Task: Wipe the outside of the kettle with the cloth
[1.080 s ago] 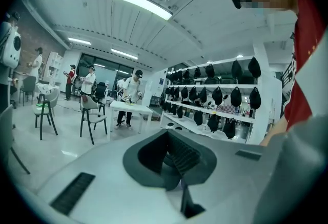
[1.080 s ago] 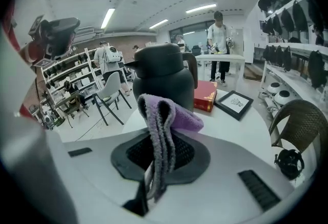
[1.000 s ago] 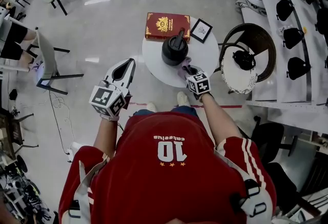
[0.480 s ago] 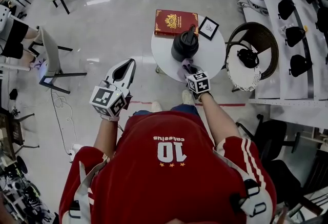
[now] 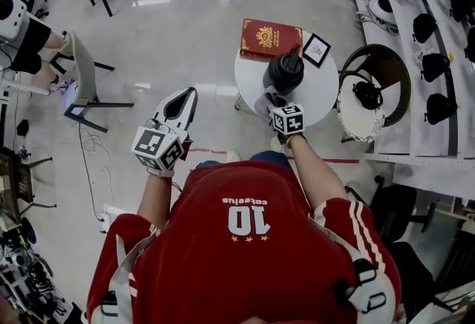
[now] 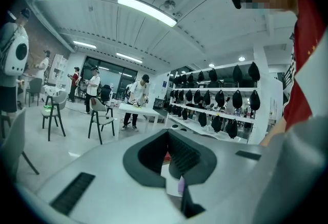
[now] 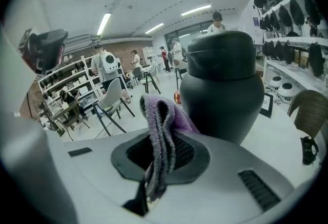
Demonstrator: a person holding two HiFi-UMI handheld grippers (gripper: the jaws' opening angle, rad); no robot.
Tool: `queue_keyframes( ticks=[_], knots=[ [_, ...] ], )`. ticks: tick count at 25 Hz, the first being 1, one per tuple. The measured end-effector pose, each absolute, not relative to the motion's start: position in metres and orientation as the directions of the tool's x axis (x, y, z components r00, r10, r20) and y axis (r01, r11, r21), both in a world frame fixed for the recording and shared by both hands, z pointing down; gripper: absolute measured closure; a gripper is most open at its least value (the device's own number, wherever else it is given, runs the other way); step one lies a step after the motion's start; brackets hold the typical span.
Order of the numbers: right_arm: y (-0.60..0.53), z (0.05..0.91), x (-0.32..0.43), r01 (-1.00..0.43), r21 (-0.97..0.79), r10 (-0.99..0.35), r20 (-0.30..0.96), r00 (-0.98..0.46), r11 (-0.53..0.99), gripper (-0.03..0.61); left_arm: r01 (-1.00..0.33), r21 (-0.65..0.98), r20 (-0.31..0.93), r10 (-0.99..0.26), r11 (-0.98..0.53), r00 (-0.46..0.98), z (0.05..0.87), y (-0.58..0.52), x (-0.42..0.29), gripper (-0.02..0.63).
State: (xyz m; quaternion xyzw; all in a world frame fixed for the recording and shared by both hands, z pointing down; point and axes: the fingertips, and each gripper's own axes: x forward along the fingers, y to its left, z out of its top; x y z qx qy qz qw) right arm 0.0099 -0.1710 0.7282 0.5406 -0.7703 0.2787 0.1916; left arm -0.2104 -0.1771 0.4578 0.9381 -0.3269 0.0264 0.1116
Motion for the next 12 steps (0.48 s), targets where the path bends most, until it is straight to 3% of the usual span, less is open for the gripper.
queue_keyframes(
  ticks=[12],
  knots=[
    [-0.190,0.696,-0.015,-0.919,-0.240,-0.732,0.555,-0.394,0.313,0.532,-0.626,0.208,0.106,-0.618,-0.752,0.779,0.456,-0.189,-0.222,0.606]
  ],
)
